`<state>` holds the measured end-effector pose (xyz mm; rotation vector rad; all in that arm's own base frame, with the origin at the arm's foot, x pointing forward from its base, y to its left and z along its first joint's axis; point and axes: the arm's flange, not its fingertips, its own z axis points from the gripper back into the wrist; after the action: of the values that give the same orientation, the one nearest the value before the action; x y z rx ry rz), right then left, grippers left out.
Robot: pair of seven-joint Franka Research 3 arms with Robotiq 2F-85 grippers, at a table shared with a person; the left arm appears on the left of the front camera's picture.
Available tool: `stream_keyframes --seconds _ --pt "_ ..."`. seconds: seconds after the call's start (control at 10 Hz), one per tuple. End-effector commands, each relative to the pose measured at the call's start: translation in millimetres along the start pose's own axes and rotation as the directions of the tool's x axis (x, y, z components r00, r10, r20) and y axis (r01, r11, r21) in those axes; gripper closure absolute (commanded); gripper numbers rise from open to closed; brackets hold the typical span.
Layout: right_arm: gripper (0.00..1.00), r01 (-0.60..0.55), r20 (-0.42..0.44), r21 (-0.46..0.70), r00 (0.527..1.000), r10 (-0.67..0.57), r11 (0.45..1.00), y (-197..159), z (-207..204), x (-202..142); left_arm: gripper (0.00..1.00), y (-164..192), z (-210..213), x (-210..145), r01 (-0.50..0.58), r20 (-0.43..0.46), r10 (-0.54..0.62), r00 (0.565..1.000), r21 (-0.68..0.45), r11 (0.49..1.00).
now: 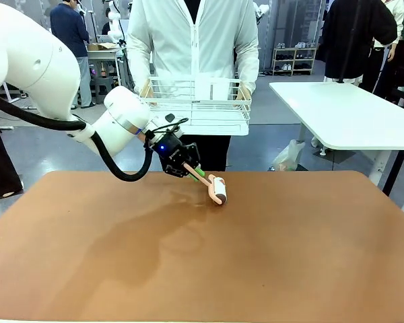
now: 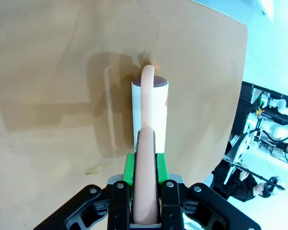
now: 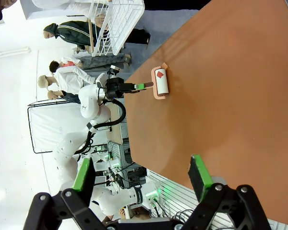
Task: Clean the table.
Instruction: Clean the table with the Lint Roller when the human lifts the Dish drying rack.
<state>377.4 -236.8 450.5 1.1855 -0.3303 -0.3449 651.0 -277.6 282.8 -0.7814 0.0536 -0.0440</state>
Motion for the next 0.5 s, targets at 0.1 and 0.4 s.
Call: stream_keyframes --seconds 0.1,0.4 --pt "0.00 0.000 0.000 0.013 1.000 0.000 1.000 3 1 -1 0.79 11 -32 -13 -0.017 -0.071 0.020 0.997 0.051 0.999" --pt "0.00 0.000 0.000 0.013 1.000 0.000 1.000 3 1 -1 0.79 -6 -25 -16 -0.001 -0.066 0.004 0.998 0.042 0.999"
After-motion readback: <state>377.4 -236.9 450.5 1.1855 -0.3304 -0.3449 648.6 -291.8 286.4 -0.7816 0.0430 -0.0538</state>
